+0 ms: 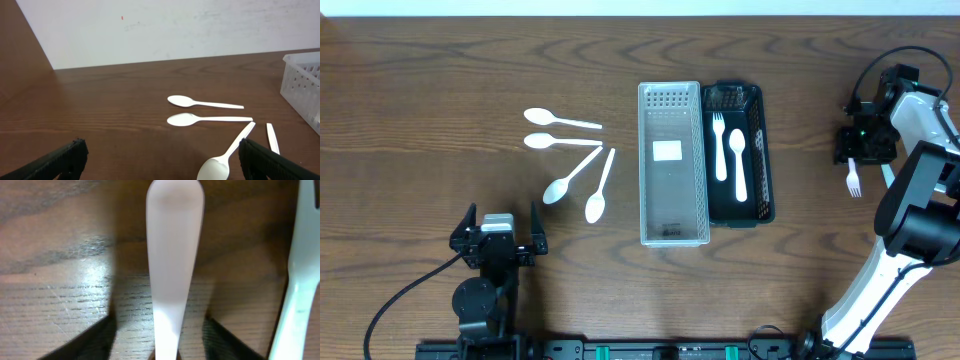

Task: Pack container
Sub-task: 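Move right gripper to the second white fork and grasp it, then carry the second fork into the black basket and release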

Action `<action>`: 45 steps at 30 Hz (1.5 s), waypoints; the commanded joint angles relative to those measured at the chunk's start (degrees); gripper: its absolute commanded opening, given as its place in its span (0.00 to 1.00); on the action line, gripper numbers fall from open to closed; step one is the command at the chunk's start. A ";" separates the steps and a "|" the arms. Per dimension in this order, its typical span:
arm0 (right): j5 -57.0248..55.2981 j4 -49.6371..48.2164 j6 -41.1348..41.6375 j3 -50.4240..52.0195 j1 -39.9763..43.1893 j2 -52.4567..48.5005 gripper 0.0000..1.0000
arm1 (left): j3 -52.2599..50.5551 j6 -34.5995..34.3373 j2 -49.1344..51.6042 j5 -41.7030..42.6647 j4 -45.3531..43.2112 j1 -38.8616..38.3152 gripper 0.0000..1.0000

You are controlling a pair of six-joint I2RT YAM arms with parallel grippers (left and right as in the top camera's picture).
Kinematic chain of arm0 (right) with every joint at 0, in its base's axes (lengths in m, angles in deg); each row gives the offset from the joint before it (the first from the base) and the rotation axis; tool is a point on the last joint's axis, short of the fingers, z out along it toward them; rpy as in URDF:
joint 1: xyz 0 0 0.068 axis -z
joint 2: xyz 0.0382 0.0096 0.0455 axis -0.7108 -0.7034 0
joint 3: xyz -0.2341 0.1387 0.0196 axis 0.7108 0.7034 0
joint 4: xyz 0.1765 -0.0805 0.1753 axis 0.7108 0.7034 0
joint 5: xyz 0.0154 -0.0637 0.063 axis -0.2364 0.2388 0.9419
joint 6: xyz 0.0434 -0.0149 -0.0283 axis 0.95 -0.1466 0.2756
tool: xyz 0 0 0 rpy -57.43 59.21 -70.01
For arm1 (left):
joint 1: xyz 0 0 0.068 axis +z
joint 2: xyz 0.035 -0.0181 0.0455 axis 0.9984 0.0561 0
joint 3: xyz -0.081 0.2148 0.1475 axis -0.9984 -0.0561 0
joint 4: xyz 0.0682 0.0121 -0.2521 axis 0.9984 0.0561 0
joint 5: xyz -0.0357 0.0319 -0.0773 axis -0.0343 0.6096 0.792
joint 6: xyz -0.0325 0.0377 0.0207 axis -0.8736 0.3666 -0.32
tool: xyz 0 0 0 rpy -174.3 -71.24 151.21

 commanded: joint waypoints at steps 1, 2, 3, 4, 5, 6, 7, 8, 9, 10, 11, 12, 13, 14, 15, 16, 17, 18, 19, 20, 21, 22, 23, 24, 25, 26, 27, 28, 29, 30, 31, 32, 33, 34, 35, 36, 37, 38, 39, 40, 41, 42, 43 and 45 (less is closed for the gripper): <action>-1.90 -0.13 0.76 0.44 -0.17 -0.76 0.39 | -1.66 -0.46 -0.31 -0.24 0.61 0.26 0.98; -2.08 -0.13 0.94 0.44 -0.15 -0.76 0.34 | -1.66 -0.46 -0.31 -0.24 0.61 0.26 0.98; -2.16 -0.11 1.27 0.44 -0.15 -0.76 0.30 | -1.66 -0.44 -0.31 -0.24 0.61 0.26 0.98; -2.14 -0.09 1.36 0.42 -0.15 -0.76 0.24 | -1.66 -0.46 -0.31 -0.24 0.61 0.26 0.98; -2.14 -0.02 1.38 0.42 -0.15 -0.76 0.18 | -1.66 -0.46 -0.28 -0.24 0.61 0.26 0.98; -2.16 0.09 1.81 0.42 -0.22 -0.76 0.12 | -1.66 -0.46 -0.28 -0.24 0.61 0.26 0.98; -2.14 0.15 2.25 0.42 -0.26 -0.76 0.08 | -1.66 -0.46 -0.28 -0.24 0.61 0.24 0.98; -2.14 0.33 2.75 0.37 -0.35 -0.74 0.06 | -1.66 -0.46 -0.28 -0.24 0.61 0.26 0.98; -2.12 0.57 2.93 0.31 -0.39 -0.74 0.06 | -1.66 -0.46 -0.28 -0.24 0.61 0.26 0.98; -2.14 0.79 3.06 0.20 -0.48 -0.74 0.06 | -1.66 -0.46 -0.28 -0.24 0.61 0.26 0.98; -2.14 1.07 3.08 0.02 -0.55 -0.74 0.07 | -1.66 -0.46 -0.28 -0.24 0.61 0.26 0.98; -2.14 1.55 3.08 -0.28 -0.63 -0.74 0.06 | -1.66 -0.46 -0.28 -0.24 0.61 0.26 0.98; -2.12 2.05 3.08 -0.63 -0.72 -0.74 0.05 | -1.66 -0.46 -0.28 -0.24 0.61 0.26 0.98; -2.12 2.78 3.08 -1.14 -0.81 -0.72 0.04 | -1.66 -0.46 -0.28 -0.24 0.61 0.26 0.98; -2.10 3.89 3.45 -2.05 -0.96 -0.68 0.02 | -1.66 -0.46 -0.28 -0.24 0.61 0.26 0.98; -2.10 4.92 4.09 -3.04 -1.07 -0.63 0.02 | -1.66 -0.46 -0.28 -0.24 0.61 0.26 0.98; -2.10 6.25 4.98 -4.48 -1.36 -0.63 0.02 | -1.66 -0.46 -0.28 -0.24 0.61 0.26 0.98; -2.08 7.78 5.73 -6.32 -1.60 -0.61 0.03 | -1.66 -0.46 -0.28 -0.24 0.61 0.26 0.98; -2.01 9.20 6.08 -8.15 -1.86 -0.59 0.04 | -1.66 -0.46 -0.28 -0.24 0.61 0.26 0.98; -1.86 10.60 6.29 -10.08 -2.19 -0.55 0.04 | -1.66 -0.46 -0.28 -0.24 0.61 0.26 0.98; -1.60 11.93 6.29 -12.02 -2.51 -0.50 0.05 | -1.66 -0.46 -0.28 -0.24 0.61 0.26 0.98; -1.38 13.55 6.36 -14.49 -2.93 -0.39 0.05 | -1.66 -0.46 -0.28 -0.24 0.61 0.26 0.98; -1.22 15.52 6.99 -17.62 -3.39 -0.33 0.05 | -1.66 -0.46 -0.28 -0.24 0.61 0.26 0.98; -0.94 16.92 7.58 -19.85 -3.76 -0.31 0.05 | -1.66 -0.46 -0.28 -0.24 0.61 0.24 0.98; -0.31 18.60 8.31 -22.51 -4.17 -0.31 0.05 | -1.66 -0.46 -0.28 -0.24 0.61 0.26 0.98; 0.96 20.61 8.92 -25.64 -4.76 -0.31 0.05 | -1.66 -0.46 -0.28 -0.24 0.61 0.26 0.98; 2.27 22.32 9.62 -28.35 -5.33 -0.31 0.05 | -1.66 -0.46 -0.28 -0.24 0.61 0.26 0.98; 3.72 23.96 10.54 -31.08 -5.97 -0.31 0.05 | -1.66 -0.46 -0.28 -0.24 0.61 0.26 0.98; 4.92 25.49 11.78 -33.64 -6.64 -0.31 0.04 | -1.66 -0.46 -0.28 -0.24 0.61 0.26 0.98; 5.99 26.86 13.66 -36.17 -7.41 -0.31 0.04 | -1.66 -0.46 -0.28 -0.24 0.61 0.26 0.98; 6.82 27.87 15.56 -38.16 -8.15 -0.31 0.04 | -1.66 -0.46 -0.28 -0.24 0.61 0.26 0.98; 7.87 28.94 17.59 -40.28 -9.11 -0.31 0.04 | -1.66 -0.46 -0.28 -0.24 0.61 0.26 0.98; 8.81 29.70 19.08 -41.72 -10.01 -0.31 0.04 | -1.66 -0.46 -0.28 -0.24 0.61 0.26 0.98; 9.64 30.25 20.22 -42.84 -10.99 -0.31 0.05 | -1.66 -0.44 -0.28 -0.24 0.61 0.26 0.98; 10.08 30.62 20.98 -43.47 -11.93 -0.31 0.05 | -1.66 -0.46 -0.28 -0.24 0.61 0.24 0.98; 10.19 30.86 21.55 -43.71 -13.09 -0.31 0.06 | -1.66 -0.46 -0.28 -0.24 0.61 0.26 0.98; 10.16 31.19 21.94 -43.71 -14.16 -0.31 0.07 | -1.66 -0.46 -0.28 -0.24 0.61 0.26 0.98; 10.16 31.56 22.01 -43.65 -15.41 -0.33 0.08 | -1.66 -0.46 -0.28 -0.24 0.61 0.26 0.98; 10.16 31.71 22.58 -43.41 -16.55 -0.35 0.07 | -1.66 -0.46 -0.28 -0.24 0.61 0.26 0.98; 10.19 31.69 22.95 -43.10 -17.64 -0.35 0.08 | -1.66 -0.46 -0.28 -0.24 0.61 0.26 0.98; 10.19 31.74 23.19 -42.93 -18.93 -0.35 0.07 | -1.66 -0.46 -0.28 -0.24 0.61 0.26 0.98; 10.16 31.87 23.19 -42.91 -20.13 -0.35 0.07 | -1.66 -0.46 -0.28 -0.24 0.61 0.26 0.98; 9.97 31.93 23.17 -42.88 -21.53 -0.35 0.07 | -1.66 -0.46 -0.28 -0.24 0.61 0.26 0.98; 9.90 31.82 23.17 -42.73 -23.26 -0.35 0.08 | -1.66 -0.46 -0.28 -0.24 0.61 0.26 0.98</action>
